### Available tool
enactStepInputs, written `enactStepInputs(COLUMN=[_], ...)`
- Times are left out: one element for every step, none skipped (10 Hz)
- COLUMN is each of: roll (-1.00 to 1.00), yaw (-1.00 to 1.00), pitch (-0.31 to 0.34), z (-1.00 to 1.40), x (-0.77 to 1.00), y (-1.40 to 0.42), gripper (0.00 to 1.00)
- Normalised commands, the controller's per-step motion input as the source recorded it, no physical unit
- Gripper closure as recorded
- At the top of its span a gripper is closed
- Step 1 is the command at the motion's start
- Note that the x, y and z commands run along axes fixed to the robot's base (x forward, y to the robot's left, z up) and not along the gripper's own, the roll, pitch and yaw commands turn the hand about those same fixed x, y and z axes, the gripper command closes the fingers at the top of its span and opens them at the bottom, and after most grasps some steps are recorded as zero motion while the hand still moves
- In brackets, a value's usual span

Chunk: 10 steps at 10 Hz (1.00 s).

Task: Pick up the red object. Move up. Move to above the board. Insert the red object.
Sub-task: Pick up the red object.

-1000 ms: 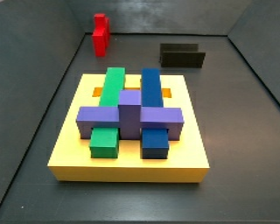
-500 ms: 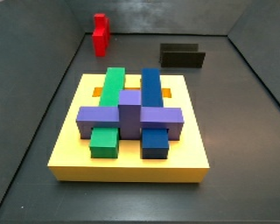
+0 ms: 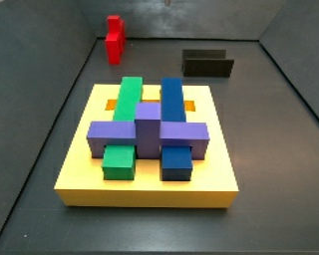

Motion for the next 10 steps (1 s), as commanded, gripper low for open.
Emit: enactStepInputs(roll=[-0.08,-0.05,-0.02,-0.04,-0.13,-0.13,-0.08,-0.03,0.00,0.00], yaw=[-0.98,-0.98,-0.99,-0.96,-0.93,-0.90,-0.93,-0.93,-0.93,-0.90], pitch=[0.000,0.000,0.000,0.000,-0.077,-0.123,-0.116,-0.093,-0.076,-0.046], z=[0.00,0.00,0.00,0.00,-0.06,-0.08,-0.10,-0.10,-0.12,-0.17], x=[0.00,0.00,-0.03,-0.06,-0.04,-0.08,-0.13,-0.17,-0.21,-0.29], y=[0.00,0.00,0.00,0.00,0.00,0.00,0.00,0.00,0.00,0.01], gripper=[0.00,0.00,0.00,0.00,0.00,0.00,0.00,0.00,0.00,0.00])
